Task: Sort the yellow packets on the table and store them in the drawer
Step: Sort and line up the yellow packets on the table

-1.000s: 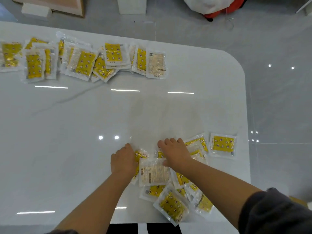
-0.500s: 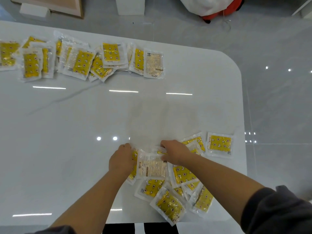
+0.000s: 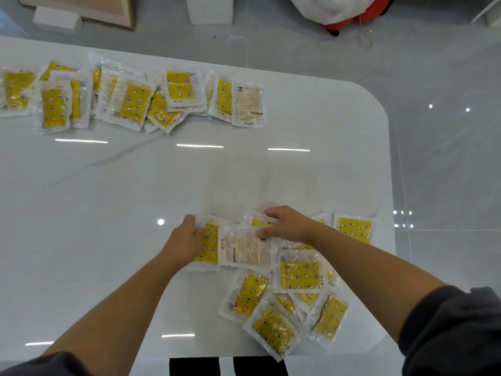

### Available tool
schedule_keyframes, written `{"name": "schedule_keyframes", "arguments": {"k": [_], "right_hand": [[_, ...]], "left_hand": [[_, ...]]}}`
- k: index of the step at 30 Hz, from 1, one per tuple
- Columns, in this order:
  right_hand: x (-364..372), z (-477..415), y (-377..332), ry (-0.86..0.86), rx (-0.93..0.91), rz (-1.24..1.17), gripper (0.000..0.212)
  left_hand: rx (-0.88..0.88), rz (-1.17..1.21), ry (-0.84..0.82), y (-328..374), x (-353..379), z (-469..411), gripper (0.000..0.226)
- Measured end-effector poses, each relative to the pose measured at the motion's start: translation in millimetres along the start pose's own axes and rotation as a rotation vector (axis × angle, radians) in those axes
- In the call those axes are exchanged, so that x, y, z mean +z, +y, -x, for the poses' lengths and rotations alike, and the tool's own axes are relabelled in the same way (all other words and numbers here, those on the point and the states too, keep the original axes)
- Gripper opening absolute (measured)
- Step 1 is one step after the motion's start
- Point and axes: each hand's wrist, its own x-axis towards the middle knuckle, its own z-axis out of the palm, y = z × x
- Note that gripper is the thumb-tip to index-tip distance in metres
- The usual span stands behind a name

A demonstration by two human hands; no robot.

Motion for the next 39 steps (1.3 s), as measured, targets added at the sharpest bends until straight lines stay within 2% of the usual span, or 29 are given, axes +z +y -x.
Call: {"name": "schedule_keyframes", "arguments": {"k": [4, 7, 10, 13, 16, 19, 24, 28, 30, 33, 37, 39], "right_hand": [[2, -4, -6, -0.033, 0.064, -0.060, 0.089], [9, -8, -8, -0.027, 0.064, -0.089, 0.103], [14, -7, -15, 0.049, 0.053, -0.164, 0.082], [14, -9, -14, 0.118, 0.071, -0.246, 0.063], [14, -8, -12, 0.132, 0.054, -0.297, 0.037], [12, -8, -8, 0.122, 0.072, -0.324, 0.043], [-4, 6, 1, 0.148, 0.098, -0.423, 0.033], [-17, 19, 18, 0.177, 0.132, -0.563, 0.028], [-24, 26, 24, 0.244, 0.164, -0.707, 0.024], [-40, 36, 38, 0.358, 0.223, -0.912, 0.040], [-43, 51, 53, 0.255, 0.189, -0.489, 0.026], [-35, 54, 56, 0.181, 0.160, -0.439, 0.024]], "left_hand": [[0.030, 0.166, -0.086, 16, -10, 0, 0.019], [0.012, 0.282, -0.211, 25, -6, 2, 0.023], [0.026, 0.276, -0.295, 29, 3, 1, 0.032], [0.030, 0.233, -0.294, 25, 9, -3, 0.051], [0.044, 0.173, -0.290, 24, 12, -3, 0.052], [0.049, 0.194, -0.276, 26, 12, -2, 0.046], [0.030, 0.305, -0.235, 33, 7, 1, 0.044], [0.013, 0.286, -0.226, 40, 8, -2, 0.039], [0.015, 0.274, -0.212, 43, 12, -1, 0.033], [0.019, 0.172, -0.167, 39, 17, 1, 0.033], [0.036, 0.031, -0.138, 34, 23, 2, 0.032], [0.058, -0.087, -0.137, 33, 26, 2, 0.032]]}}
